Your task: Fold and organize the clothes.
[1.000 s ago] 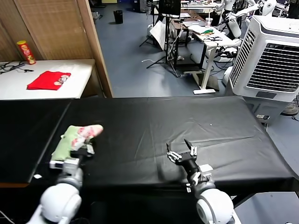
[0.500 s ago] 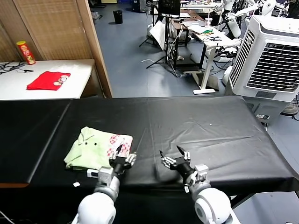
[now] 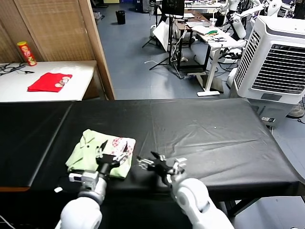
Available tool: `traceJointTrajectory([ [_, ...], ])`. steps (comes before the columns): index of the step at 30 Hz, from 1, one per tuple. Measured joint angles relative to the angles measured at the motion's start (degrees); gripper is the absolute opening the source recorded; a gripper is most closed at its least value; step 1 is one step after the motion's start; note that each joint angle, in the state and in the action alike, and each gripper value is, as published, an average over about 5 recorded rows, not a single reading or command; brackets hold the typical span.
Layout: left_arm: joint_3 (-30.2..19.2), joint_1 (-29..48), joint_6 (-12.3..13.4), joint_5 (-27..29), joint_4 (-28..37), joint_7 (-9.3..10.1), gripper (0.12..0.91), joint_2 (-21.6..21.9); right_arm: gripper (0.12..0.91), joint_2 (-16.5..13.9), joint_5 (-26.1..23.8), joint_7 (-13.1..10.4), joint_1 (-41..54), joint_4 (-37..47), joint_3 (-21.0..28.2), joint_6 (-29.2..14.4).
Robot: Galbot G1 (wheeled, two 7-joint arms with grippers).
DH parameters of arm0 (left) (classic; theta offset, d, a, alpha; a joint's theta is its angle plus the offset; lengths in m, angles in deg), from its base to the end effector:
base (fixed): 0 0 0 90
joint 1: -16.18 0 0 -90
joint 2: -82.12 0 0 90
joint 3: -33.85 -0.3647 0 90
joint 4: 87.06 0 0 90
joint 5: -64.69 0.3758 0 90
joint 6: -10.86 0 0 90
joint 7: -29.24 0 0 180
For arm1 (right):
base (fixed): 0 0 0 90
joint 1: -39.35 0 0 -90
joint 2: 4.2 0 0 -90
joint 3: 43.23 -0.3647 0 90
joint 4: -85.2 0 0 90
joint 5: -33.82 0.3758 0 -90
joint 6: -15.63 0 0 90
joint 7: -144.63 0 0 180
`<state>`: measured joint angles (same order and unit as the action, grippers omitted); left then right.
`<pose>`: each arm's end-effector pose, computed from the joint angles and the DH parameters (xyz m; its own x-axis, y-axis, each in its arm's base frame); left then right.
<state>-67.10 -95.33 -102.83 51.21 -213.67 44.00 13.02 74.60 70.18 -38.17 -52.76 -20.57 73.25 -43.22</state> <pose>0.2199 -0.0034 -0.2498 -0.9719 0.0914 0.2168 0.1123 0.9900 0.0858 0.3129 0.1072 -0.3006 -0.7133 -0.6091 0.3469 -0.4527 0.7781 0.4354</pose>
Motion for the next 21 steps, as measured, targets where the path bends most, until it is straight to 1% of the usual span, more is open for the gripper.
traceJointTrajectory([
  [3,1.0,-1.1,0.2,0.2,-0.4,0.78,0.798,-0.2,0.794,1.5,0.7,0.2,2.7,3.5,1.9,0.0],
  [4,1.3,-1.4,0.2,0.2,-0.5,0.90,0.798,-0.3,0.780,1.9,0.9,0.2,3.4,4.4,2.4,0.0],
  [6,1.7,-2.1,0.3,0.3,-0.9,1.04,0.798,-0.5,0.719,2.6,1.5,0.1,4.5,6.0,3.2,0.1],
  [11,3.1,-3.7,1.0,1.2,-1.7,1.15,0.798,-0.9,0.460,3.5,2.2,0.1,6.0,8.6,4.1,0.2],
  [13,3.5,-4.3,1.3,1.5,-2.0,1.21,0.798,-1.0,0.359,3.5,1.6,0.6,6.2,9.0,4.1,-0.1],
  [15,3.8,-4.9,1.5,1.7,-2.3,1.33,0.798,-1.2,0.259,3.2,-0.1,1.8,6.4,9.3,4.0,-1.0],
  [16,3.9,-5.1,1.7,1.8,-2.4,1.42,0.798,-1.3,0.205,2.9,-1.4,2.8,6.5,9.3,3.9,-1.6],
  [17,4.0,-5.4,1.9,2.1,-2.4,1.52,0.798,-1.4,0.167,2.5,-2.8,3.8,6.7,9.3,3.7,-2.3],
  [19,4.2,-5.8,2.4,2.5,-2.3,1.86,0.798,-1.5,0.125,1.4,-6.2,5.8,7.2,9.2,3.4,-3.9],
  [21,4.2,-6.1,2.7,2.7,-2.1,2.41,0.798,-1.6,0.121,-0.5,-10.1,7.7,7.6,8.8,2.9,-5.5],
])
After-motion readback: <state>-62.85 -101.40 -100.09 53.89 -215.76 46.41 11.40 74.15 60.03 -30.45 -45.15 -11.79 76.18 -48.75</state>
